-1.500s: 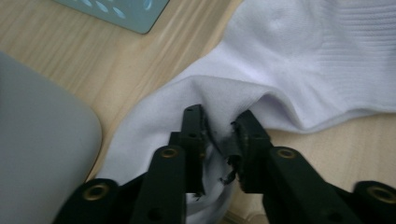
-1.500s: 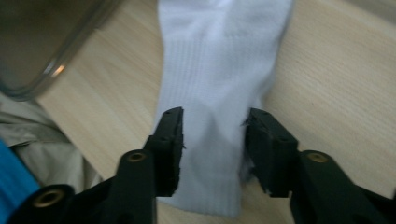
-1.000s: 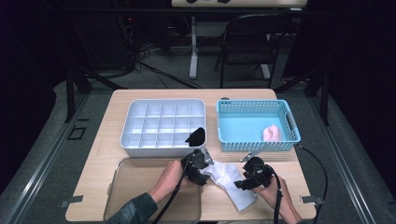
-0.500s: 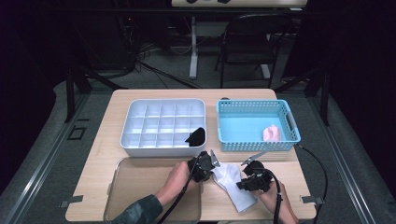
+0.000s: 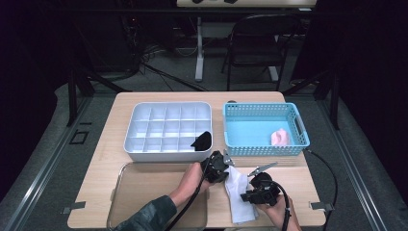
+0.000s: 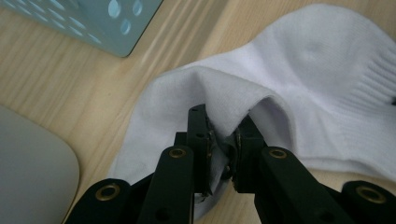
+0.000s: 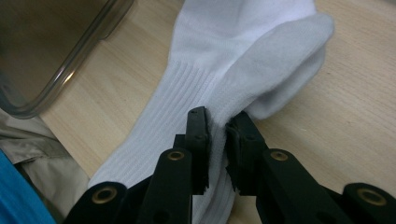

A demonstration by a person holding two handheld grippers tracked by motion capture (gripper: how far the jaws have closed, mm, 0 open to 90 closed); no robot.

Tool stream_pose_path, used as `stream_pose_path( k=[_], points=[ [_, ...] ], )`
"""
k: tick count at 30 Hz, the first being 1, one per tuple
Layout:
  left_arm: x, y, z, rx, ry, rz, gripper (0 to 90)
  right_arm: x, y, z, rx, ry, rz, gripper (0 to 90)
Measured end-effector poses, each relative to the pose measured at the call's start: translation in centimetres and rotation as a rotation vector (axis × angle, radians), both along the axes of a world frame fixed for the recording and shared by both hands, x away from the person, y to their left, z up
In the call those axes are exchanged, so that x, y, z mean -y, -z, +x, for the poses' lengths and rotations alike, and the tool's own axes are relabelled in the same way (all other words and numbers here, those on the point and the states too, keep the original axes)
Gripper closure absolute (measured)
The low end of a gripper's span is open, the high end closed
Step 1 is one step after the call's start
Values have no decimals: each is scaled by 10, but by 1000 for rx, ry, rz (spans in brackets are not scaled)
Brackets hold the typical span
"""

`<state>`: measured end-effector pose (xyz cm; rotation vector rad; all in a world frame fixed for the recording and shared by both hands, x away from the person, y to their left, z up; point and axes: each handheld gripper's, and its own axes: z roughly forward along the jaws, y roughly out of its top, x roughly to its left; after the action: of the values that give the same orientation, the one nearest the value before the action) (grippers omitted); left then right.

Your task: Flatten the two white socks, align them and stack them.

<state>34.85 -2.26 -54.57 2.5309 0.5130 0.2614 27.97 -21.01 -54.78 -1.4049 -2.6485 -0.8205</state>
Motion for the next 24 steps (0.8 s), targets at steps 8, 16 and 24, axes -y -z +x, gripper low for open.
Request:
stream_pose_path(
  k=[8, 16, 24],
  points=[
    [-12, -2, -5, -39, -5, 36, 797, 16, -3, 9, 84, 73, -81, 690],
    [-21, -7, -18, 28, 16, 86, 591, -1, -20, -11, 238, 45, -168, 411],
    [-16, -2, -22, 111, 53, 144, 571, -27, -1, -25, 168, -58, -309, 344]
  ],
)
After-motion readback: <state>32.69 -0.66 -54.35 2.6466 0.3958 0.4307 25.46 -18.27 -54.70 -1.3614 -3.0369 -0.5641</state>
